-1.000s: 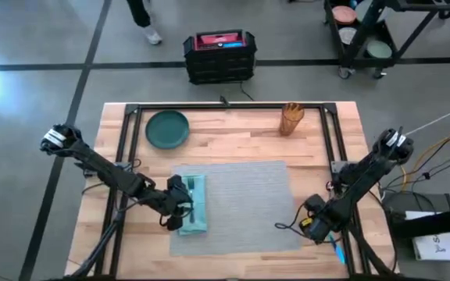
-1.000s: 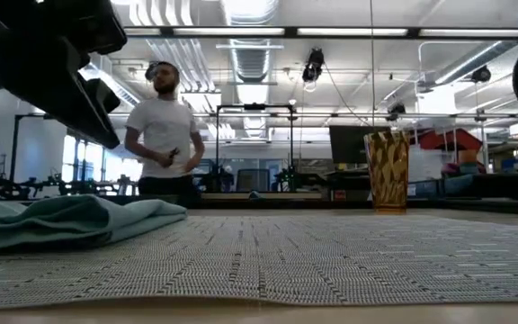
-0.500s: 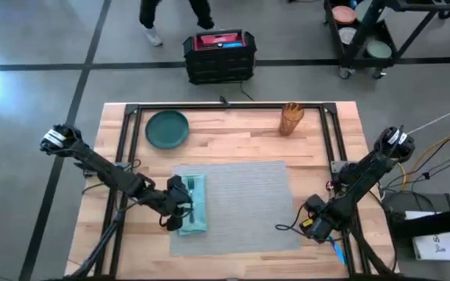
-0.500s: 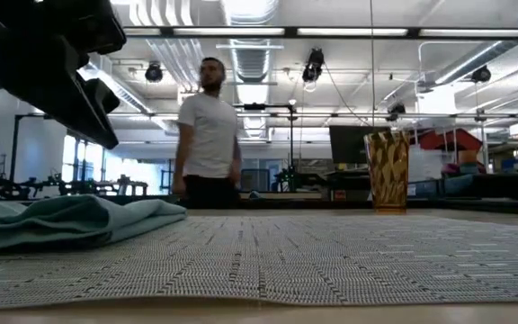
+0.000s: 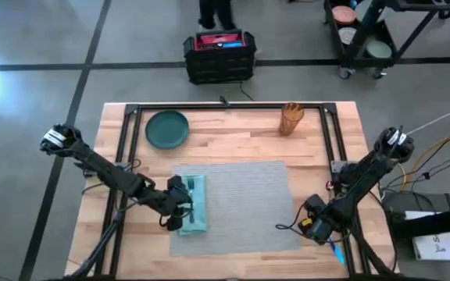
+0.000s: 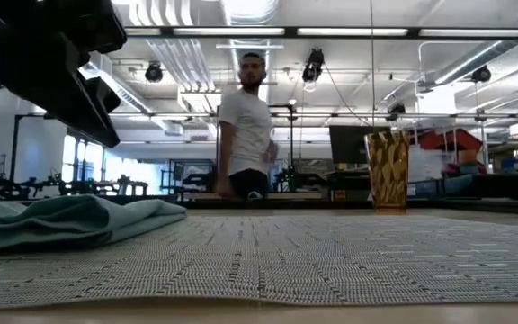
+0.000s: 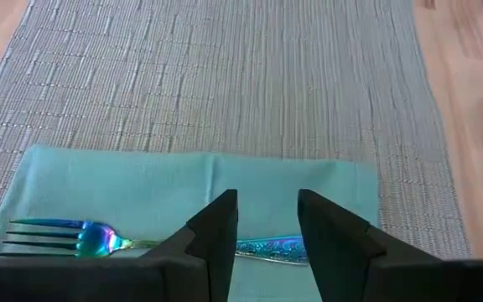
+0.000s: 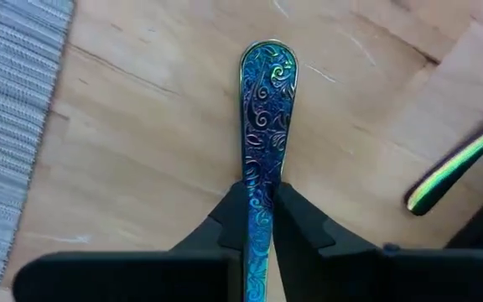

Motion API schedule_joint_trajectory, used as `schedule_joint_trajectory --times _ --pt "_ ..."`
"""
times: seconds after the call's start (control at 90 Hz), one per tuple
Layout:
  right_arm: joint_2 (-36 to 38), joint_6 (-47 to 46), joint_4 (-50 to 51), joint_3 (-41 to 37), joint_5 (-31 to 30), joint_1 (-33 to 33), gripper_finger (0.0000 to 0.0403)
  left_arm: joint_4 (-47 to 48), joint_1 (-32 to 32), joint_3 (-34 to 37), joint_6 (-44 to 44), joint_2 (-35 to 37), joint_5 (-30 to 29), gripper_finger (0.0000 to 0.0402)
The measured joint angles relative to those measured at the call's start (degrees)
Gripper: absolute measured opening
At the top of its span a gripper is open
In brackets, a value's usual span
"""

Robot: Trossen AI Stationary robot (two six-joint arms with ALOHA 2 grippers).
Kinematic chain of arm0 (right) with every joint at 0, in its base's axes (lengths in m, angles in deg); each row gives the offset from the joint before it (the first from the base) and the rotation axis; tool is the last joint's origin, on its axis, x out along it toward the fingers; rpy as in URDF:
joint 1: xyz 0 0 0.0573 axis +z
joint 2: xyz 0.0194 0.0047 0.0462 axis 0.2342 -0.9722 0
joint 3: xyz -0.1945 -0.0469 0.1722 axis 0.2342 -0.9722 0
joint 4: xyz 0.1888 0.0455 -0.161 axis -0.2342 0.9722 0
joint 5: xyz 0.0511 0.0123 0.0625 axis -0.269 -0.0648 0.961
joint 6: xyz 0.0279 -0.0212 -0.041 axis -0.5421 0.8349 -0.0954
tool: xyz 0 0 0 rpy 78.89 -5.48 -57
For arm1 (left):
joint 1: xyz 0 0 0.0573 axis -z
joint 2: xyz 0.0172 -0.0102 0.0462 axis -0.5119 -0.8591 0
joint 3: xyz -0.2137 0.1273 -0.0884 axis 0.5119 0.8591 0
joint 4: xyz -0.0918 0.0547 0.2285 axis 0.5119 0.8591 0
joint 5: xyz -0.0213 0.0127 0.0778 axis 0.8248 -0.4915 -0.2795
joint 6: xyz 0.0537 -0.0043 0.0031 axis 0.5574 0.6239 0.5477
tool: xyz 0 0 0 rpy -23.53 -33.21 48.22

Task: Set table place
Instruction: Put the blue table knife on the right of the gray tablemat

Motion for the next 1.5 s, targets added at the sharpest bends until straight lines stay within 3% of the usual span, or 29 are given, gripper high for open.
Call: schedule_joint_trajectory --times 0.167,0.356,0.5,0.711,0.911,1.233,1.5 --pt "-0.13 0.28 0.59 1.98 -5.55 -0.21 0.0001 -0.01 0.0 0.0 0.0 0.02 0.0 0.0114" --pt "-0.25 0.85 1.37 2.7 -5.72 -0.6 0.0004 -0.41 0.0 -0.02 0.0 0.02 0.0 0.0114" --pt "0.46 1.76 1.39 2.89 -3.35 -0.51 0.0001 -0.49 0.0 -0.02 -0.02 0.09 0.05 0.0114" --pt "1.73 4.03 1.16 5.36 6.38 0.34 0.0001 -0.68 0.0 -0.02 -0.02 0.09 0.05 0.0114" --pt "-0.46 3.41 -1.91 6.05 7.13 3.39 0.0002 -0.89 0.0 -0.02 -0.02 0.09 0.05 0.0114" --pt "-7.48 1.64 -8.54 6.32 4.07 4.88 0.0003 -1.35 0.0 -0.02 -0.01 0.09 0.2 0.0114" --pt "-7.61 -1.53 -7.85 6.06 -9.51 3.38 0.0003 -7.0 -0.03 -0.02 0.57 -0.11 0.34 0.0114"
